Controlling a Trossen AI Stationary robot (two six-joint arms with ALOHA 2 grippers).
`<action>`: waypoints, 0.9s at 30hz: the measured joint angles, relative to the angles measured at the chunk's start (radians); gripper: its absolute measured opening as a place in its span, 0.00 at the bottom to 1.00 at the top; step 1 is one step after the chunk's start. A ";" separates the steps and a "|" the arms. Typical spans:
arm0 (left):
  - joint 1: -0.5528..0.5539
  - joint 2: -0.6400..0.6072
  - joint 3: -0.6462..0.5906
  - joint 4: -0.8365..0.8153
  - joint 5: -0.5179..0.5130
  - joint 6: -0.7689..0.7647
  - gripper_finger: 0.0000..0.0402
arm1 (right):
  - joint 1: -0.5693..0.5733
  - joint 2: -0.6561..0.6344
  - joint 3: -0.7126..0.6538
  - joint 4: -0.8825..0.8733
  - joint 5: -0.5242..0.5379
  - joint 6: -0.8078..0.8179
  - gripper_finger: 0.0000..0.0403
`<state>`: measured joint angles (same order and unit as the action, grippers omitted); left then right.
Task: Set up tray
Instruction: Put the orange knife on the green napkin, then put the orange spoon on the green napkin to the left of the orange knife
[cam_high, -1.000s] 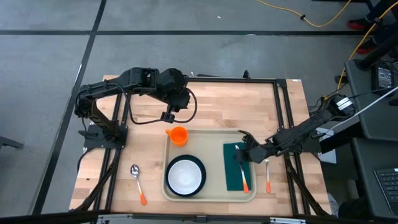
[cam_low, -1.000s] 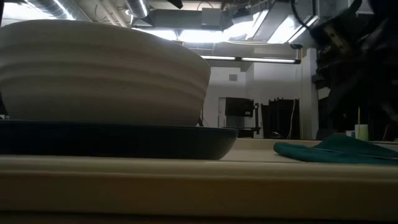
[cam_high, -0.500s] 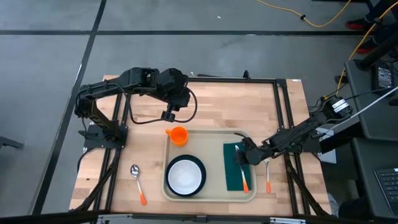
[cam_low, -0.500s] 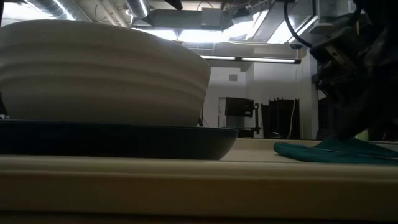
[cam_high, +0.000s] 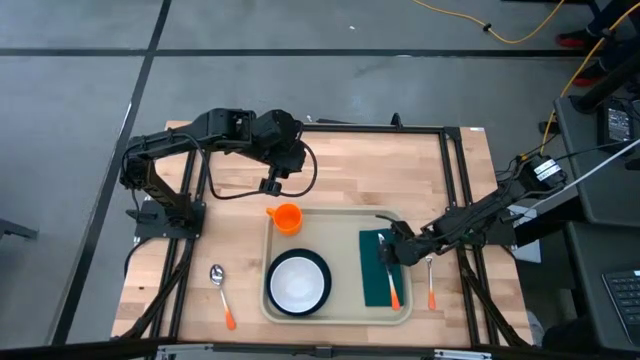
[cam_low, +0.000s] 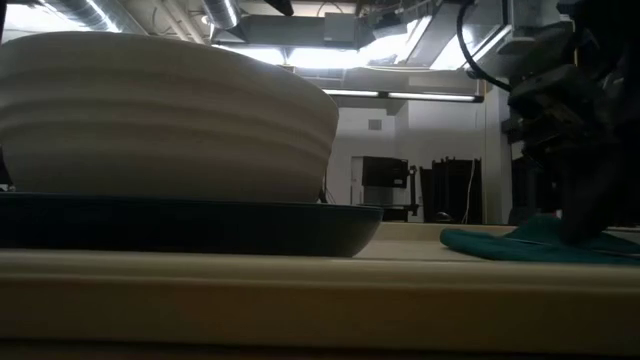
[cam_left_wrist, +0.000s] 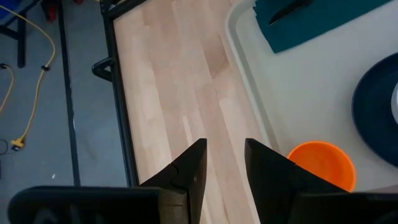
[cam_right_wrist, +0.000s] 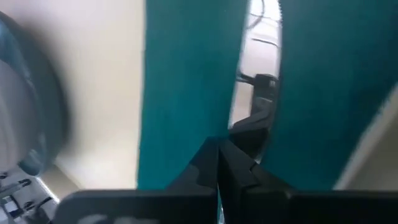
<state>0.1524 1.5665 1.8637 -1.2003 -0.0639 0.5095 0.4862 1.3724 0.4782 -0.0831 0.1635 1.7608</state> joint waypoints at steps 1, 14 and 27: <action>0.000 0.000 0.000 0.000 0.000 0.000 0.25 | 0.000 0.000 0.000 -0.009 -0.005 0.001 0.00; 0.000 0.000 0.000 0.000 -0.024 0.000 0.25 | 0.000 0.000 0.000 -0.019 -0.008 0.000 0.00; 0.000 0.000 0.000 0.015 0.016 0.000 0.25 | 0.001 -0.078 0.000 0.114 0.113 -0.138 0.00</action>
<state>0.1524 1.5663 1.8637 -1.1856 -0.0478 0.5095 0.4870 1.2943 0.4778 0.0311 0.2761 1.6227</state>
